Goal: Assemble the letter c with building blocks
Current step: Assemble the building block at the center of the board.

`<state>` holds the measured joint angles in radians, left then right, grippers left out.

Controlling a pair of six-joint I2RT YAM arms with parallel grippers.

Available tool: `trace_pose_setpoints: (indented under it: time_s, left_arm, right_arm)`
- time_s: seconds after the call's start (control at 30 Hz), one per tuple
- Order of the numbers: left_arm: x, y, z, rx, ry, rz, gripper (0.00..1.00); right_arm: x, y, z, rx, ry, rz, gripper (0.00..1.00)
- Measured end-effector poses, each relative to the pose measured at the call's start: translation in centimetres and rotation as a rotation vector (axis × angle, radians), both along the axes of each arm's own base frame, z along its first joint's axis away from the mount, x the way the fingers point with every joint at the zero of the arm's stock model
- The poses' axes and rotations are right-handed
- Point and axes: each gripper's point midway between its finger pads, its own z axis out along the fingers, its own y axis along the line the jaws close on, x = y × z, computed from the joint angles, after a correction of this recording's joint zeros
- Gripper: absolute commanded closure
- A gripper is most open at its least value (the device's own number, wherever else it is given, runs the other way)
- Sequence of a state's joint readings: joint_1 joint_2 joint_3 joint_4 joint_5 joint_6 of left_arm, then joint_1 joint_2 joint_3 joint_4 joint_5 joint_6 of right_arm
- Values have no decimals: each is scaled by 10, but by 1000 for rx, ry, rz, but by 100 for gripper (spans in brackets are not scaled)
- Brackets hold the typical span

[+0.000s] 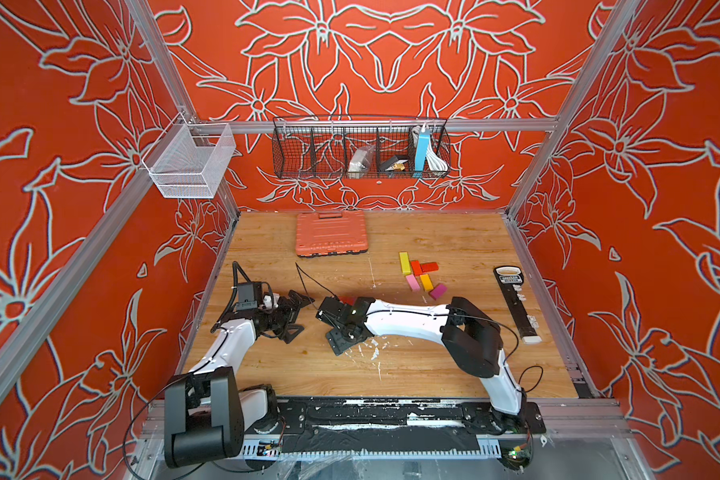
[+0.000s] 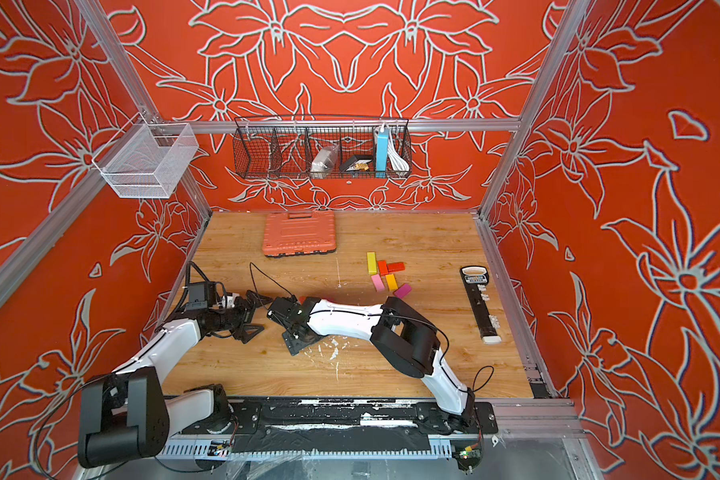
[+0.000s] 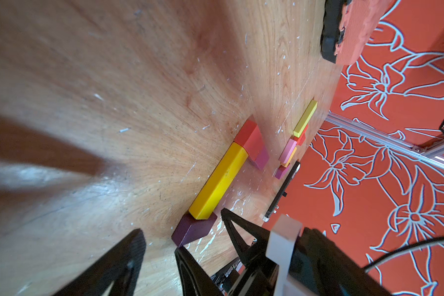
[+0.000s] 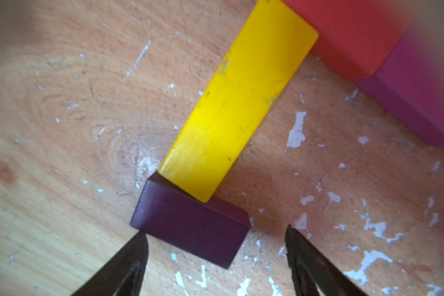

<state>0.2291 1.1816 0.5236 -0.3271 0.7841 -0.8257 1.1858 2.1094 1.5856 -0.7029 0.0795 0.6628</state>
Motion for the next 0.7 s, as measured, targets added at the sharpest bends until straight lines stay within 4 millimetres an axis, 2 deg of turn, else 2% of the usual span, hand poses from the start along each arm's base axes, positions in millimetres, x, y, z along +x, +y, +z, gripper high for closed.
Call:
trace_pose_setpoints:
  time_s: [0.2,0.7]
  left_arm:
    - [0,0,0,0,0,0,2]
    - [0,0,0,0,0,0,2]
  right_arm:
    - [3,5,4,10,-10,1,14]
    - [3,2,-6,-17,-4,0,14]
